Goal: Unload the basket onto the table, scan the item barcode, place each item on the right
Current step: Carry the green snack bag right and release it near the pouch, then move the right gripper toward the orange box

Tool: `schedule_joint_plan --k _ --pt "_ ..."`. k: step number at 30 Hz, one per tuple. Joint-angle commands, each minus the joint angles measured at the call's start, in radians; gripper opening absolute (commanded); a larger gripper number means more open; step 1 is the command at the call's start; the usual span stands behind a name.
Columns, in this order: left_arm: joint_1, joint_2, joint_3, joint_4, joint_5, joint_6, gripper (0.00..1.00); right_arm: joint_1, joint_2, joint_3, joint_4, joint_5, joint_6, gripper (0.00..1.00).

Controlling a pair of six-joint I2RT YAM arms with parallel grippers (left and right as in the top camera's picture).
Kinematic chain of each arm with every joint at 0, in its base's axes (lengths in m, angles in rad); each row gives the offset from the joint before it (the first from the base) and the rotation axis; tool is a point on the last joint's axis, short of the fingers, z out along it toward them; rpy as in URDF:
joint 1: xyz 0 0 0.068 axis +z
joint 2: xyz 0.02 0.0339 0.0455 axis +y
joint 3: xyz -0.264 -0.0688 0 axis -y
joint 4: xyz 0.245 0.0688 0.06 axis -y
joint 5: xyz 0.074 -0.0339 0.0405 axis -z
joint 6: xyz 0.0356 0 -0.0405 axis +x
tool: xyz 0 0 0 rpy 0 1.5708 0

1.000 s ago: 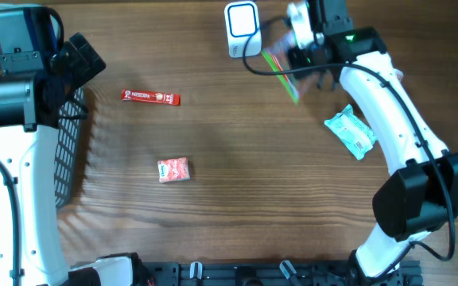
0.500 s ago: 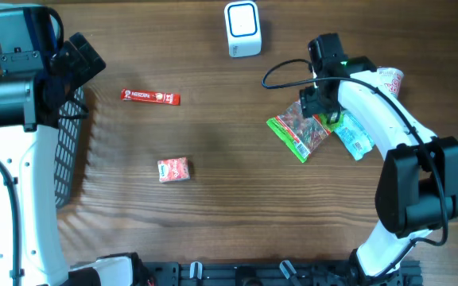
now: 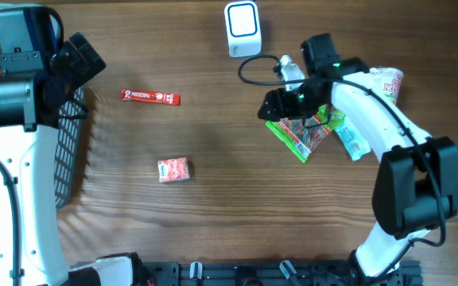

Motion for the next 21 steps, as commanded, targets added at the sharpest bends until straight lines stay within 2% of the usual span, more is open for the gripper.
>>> schedule_joint_plan --k 1,4,7,10,13,15,17,19,20,21 --pt "0.004 -0.003 0.010 0.000 -0.009 0.008 1.00 0.130 0.004 -0.004 0.030 -0.043 0.010 0.66" --pt "0.004 -0.003 0.010 0.000 -0.009 0.008 1.00 0.301 0.005 -0.004 0.124 0.082 0.126 0.67" --pt "0.004 -0.003 0.010 0.000 -0.009 0.008 1.00 0.502 0.005 -0.004 0.177 0.281 0.163 0.89" --pt "0.004 -0.003 0.010 0.000 -0.009 0.008 1.00 0.647 0.013 -0.004 0.196 0.467 0.368 0.91" --pt "0.004 -0.003 0.010 0.000 -0.009 0.008 1.00 0.766 0.052 -0.004 0.319 0.661 0.414 0.77" --pt "0.004 -0.003 0.010 0.000 -0.009 0.008 1.00 0.824 0.093 -0.004 0.417 0.669 0.322 0.78" --pt "0.004 -0.003 0.010 0.000 -0.009 0.008 1.00 0.869 0.143 -0.004 0.519 0.661 0.212 0.73" --pt "0.004 -0.003 0.010 0.000 -0.009 0.008 1.00 0.874 0.175 -0.004 0.573 0.653 0.198 0.53" --pt "0.004 -0.003 0.010 0.000 -0.009 0.008 1.00 0.874 0.189 -0.004 0.584 0.652 0.199 0.31" --pt "0.004 -0.003 0.010 0.000 -0.009 0.008 1.00 0.874 0.196 -0.004 0.589 0.633 0.198 0.18"
